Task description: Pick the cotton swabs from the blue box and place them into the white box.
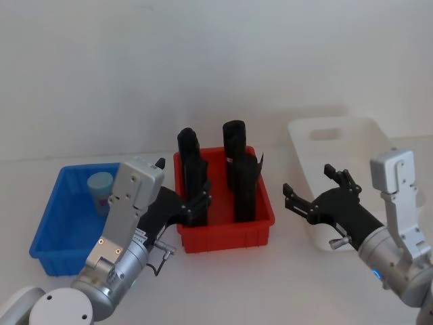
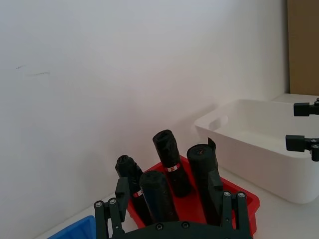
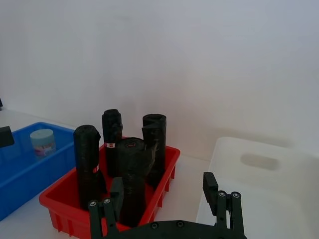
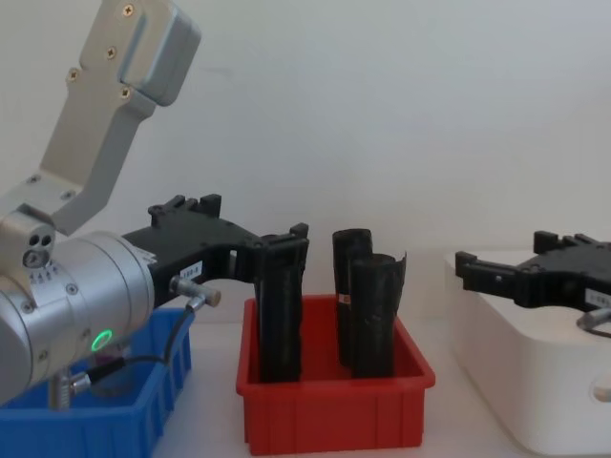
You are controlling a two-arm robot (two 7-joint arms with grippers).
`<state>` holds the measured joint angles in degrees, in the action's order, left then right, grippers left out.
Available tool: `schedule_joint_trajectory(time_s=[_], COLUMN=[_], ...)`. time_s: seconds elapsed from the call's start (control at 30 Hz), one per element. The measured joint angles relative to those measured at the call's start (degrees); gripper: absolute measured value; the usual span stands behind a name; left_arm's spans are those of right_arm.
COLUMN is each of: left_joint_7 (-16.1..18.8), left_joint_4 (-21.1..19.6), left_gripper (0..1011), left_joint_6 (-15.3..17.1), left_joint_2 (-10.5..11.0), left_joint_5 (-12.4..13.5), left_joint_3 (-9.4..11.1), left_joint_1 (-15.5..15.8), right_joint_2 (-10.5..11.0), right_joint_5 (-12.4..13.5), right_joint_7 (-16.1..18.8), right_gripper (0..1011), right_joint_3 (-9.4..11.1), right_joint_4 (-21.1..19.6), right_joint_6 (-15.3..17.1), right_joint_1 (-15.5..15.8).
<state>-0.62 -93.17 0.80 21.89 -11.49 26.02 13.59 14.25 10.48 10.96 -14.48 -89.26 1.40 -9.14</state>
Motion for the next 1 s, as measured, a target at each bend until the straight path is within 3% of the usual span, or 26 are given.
schedule_joint_trajectory(time_s=[0.5,1.0], left_joint_7=[0.0,0.0], left_joint_4=[0.0,0.0], left_gripper=[1000,1000], left_joint_6=[0.0,0.0], left_joint_2=[0.0,0.0], left_joint_5=[0.0,0.0], left_joint_3=[0.0,0.0], left_joint_1=[0.0,0.0], right_joint_2=[-5.5,-8.9], right_joint_5=[-3.9,-4.5], right_joint_7=[6.5,9.4], right_gripper=[1002,1002], right_joint_3=[-1.8,-2.5], right_joint_4=[14.9,26.6], right_joint_6=[-2.3,-4.6], right_joint_1=[-11.0,-18.4])
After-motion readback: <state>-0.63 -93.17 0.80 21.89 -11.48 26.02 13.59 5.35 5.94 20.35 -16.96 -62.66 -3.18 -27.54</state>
